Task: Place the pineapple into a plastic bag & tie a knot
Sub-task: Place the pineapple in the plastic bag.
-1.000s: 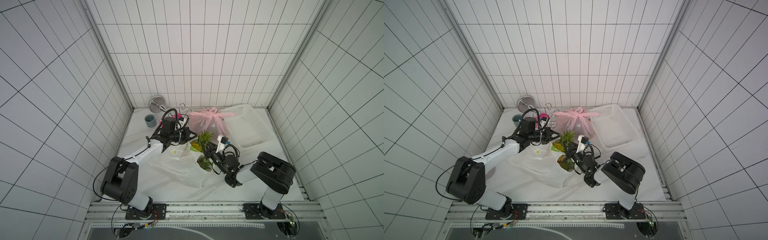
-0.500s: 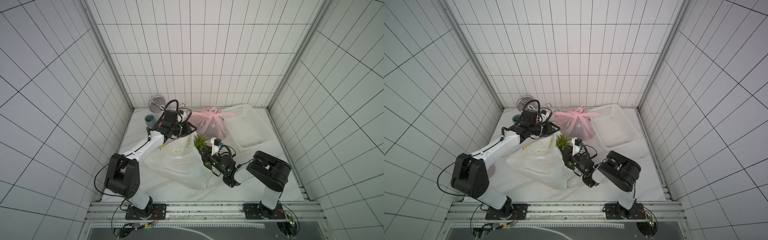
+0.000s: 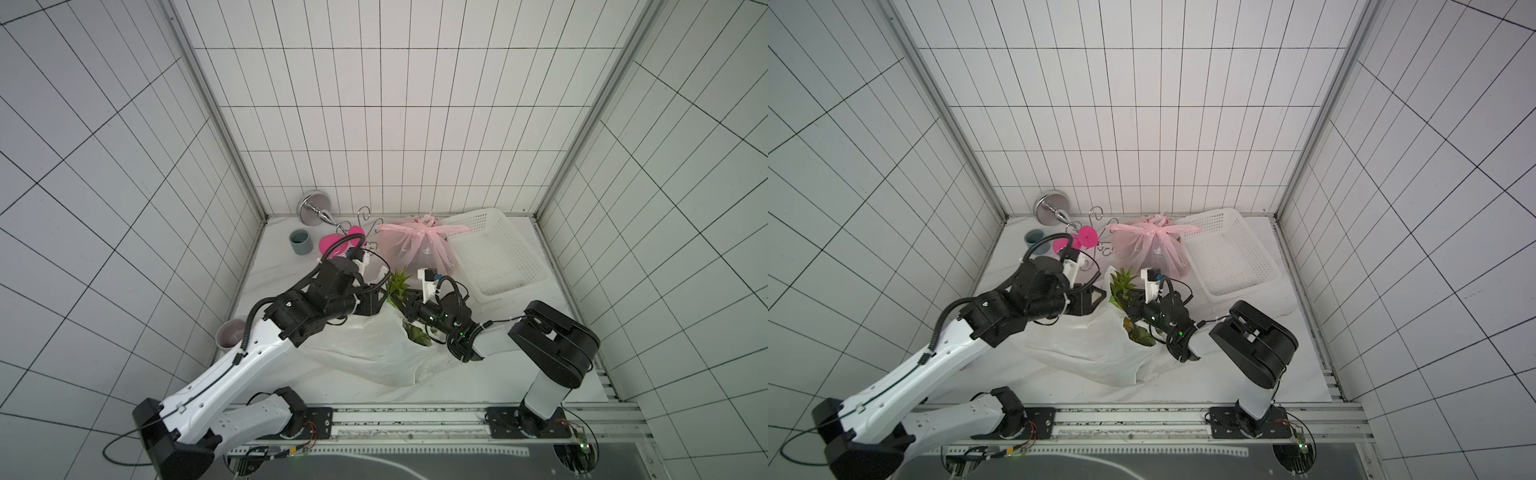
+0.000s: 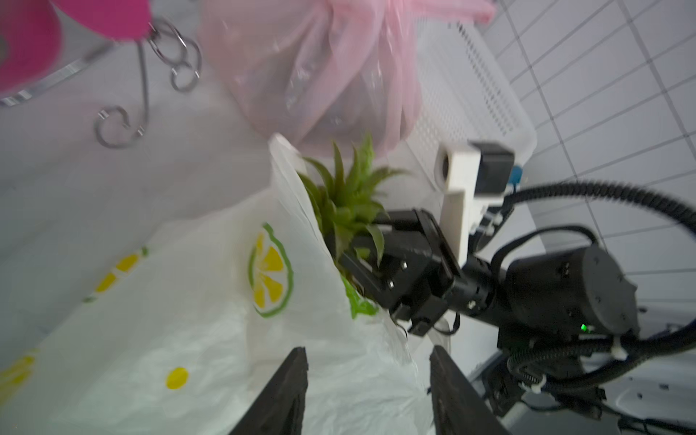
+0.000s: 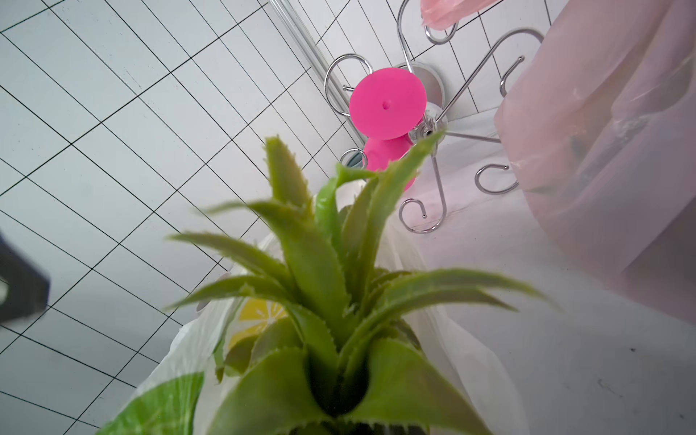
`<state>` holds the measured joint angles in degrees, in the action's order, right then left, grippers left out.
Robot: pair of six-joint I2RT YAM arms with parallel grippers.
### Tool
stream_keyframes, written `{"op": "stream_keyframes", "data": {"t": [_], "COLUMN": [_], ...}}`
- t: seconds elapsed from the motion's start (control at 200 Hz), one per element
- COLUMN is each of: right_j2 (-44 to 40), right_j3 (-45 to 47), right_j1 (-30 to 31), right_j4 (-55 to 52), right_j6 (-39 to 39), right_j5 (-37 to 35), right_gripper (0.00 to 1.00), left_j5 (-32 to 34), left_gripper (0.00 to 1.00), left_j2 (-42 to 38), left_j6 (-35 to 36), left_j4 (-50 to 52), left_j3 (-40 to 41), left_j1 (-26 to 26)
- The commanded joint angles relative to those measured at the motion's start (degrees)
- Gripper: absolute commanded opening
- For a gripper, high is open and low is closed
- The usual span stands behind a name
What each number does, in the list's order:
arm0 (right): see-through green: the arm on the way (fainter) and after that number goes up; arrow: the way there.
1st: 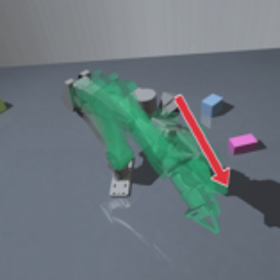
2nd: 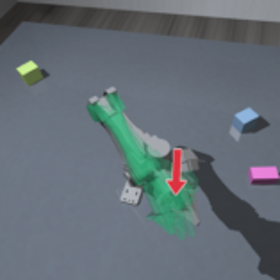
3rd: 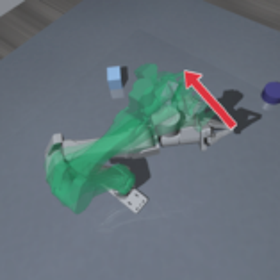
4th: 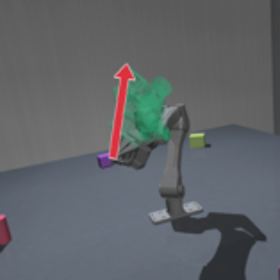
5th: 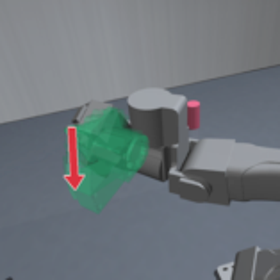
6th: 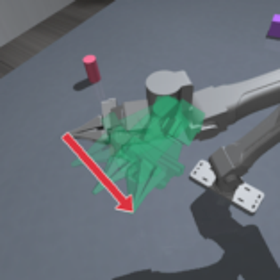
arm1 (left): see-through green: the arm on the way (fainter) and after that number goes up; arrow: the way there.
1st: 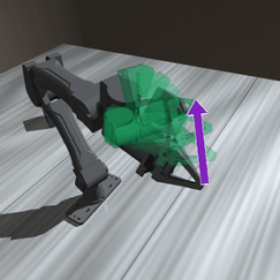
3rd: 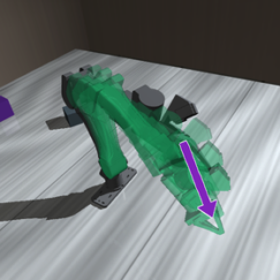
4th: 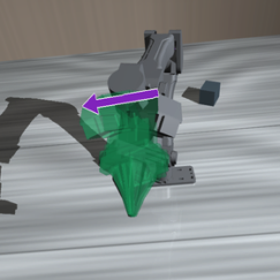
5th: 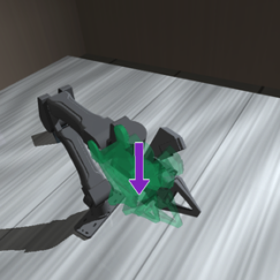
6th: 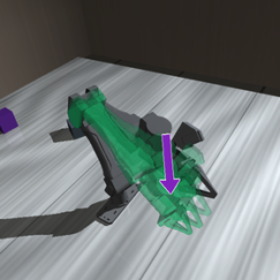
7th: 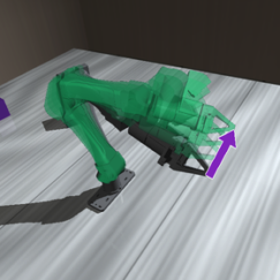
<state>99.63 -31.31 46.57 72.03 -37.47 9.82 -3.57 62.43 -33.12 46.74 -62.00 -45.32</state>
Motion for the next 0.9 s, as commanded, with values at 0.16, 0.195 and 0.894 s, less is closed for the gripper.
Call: {"op": "stream_keyframes", "data": {"t": [0.16, 0.195, 0.894], "right_j2": [-0.9, -0.8, -0.7], "right_j3": [-3.5, -3.4, -2.5], "right_j1": [1.2, 1.4, 1.8], "right_j4": [-4.9, -5.0, -3.9], "right_j6": [-0.8, -0.8, -2.0], "right_j5": [-0.9, -1.1, -1.8], "right_gripper": [0.00, 0.00, 0.00], "left_j5": [6.4, 8.4, 17.4], "left_gripper": [0.59, 0.58, 0.62], "left_j2": [6.9, 8.4, 17.3], "left_j6": [-7.7, -7.4, -7.4], "left_j4": [0.4, 1.8, 4.9], "left_j3": [1.8, 0.9, -3.7], "left_j1": [-8.6, -9.8, -14.9]}}
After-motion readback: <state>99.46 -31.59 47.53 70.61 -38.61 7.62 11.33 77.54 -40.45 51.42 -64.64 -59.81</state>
